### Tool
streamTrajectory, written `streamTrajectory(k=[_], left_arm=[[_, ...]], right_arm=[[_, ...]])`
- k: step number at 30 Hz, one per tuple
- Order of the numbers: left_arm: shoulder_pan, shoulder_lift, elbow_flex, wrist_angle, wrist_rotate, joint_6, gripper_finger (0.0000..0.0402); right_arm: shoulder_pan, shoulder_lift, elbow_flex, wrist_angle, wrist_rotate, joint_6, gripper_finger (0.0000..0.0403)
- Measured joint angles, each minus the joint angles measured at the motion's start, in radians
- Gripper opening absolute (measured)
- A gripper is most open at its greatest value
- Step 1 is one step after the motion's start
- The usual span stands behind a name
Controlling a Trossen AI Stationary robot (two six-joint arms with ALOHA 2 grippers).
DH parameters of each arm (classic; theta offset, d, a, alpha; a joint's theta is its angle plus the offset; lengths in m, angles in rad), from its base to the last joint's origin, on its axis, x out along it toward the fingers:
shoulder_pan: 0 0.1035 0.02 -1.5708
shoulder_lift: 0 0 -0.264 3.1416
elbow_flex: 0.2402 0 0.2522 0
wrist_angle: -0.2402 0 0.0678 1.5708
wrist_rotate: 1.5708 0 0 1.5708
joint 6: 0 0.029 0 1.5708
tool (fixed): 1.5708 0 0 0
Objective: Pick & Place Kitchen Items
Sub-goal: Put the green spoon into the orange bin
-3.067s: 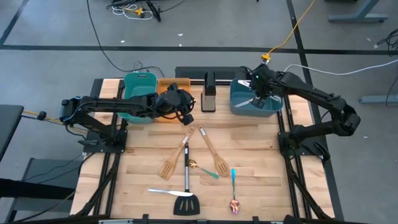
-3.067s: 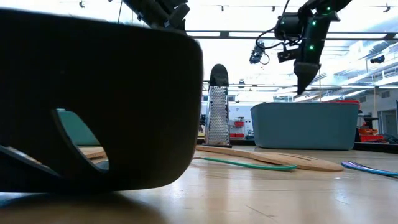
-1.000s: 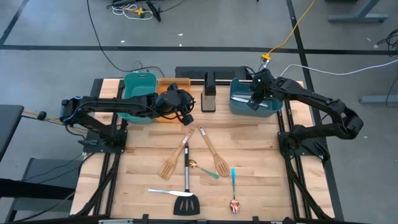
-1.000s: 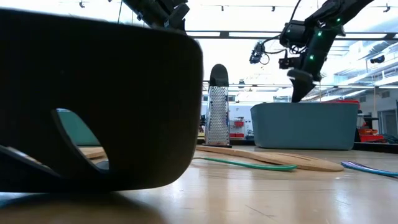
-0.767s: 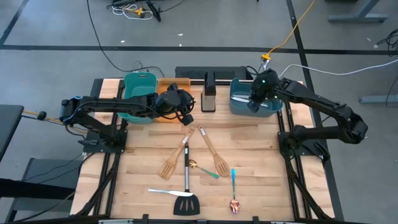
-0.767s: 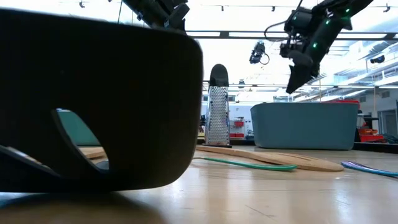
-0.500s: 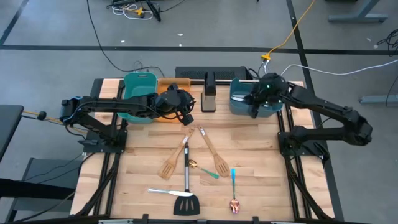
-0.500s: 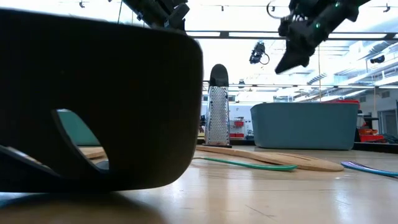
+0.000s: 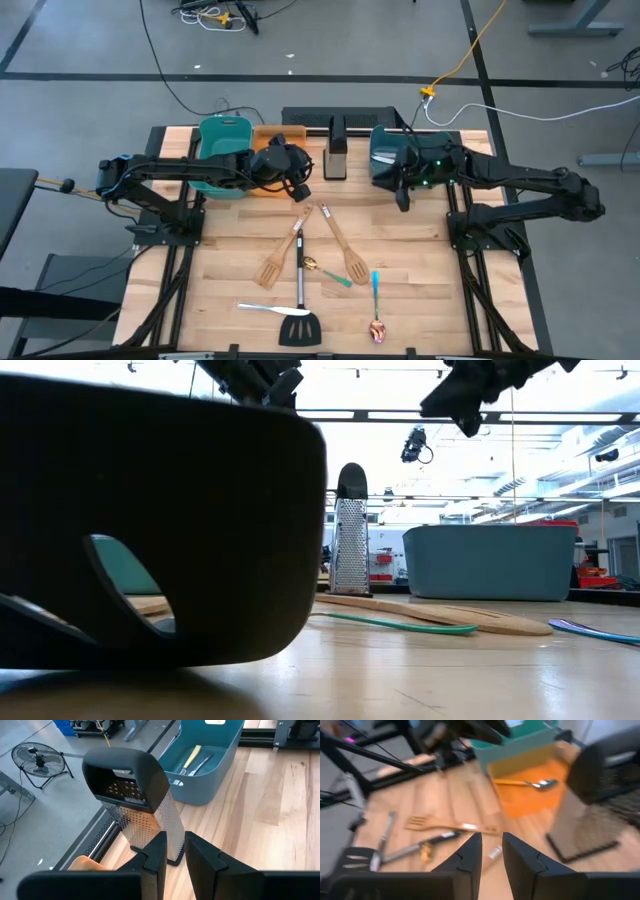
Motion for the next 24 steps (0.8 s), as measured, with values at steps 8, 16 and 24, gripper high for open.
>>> streamTrajectory(k=[8, 16, 24], left_arm=[[0.0, 0.0, 0.0, -0.001, 0.0, 0.001, 0.0073], [0.0, 0.0, 0.0, -0.001, 0.174, 0.001, 0.0073], [0.0, 0.0, 0.0, 0.0, 0.388, -0.015, 0.0073]], right_arm=[[0.156, 0.007, 0.0, 0.111, 0.022, 0.099, 0.0087], [0.271, 0.022, 0.0, 0.169, 0.077, 0.183, 0.0087], [0.334, 0.027, 0.0, 0.253, 0.09, 0.227, 0.0087]])
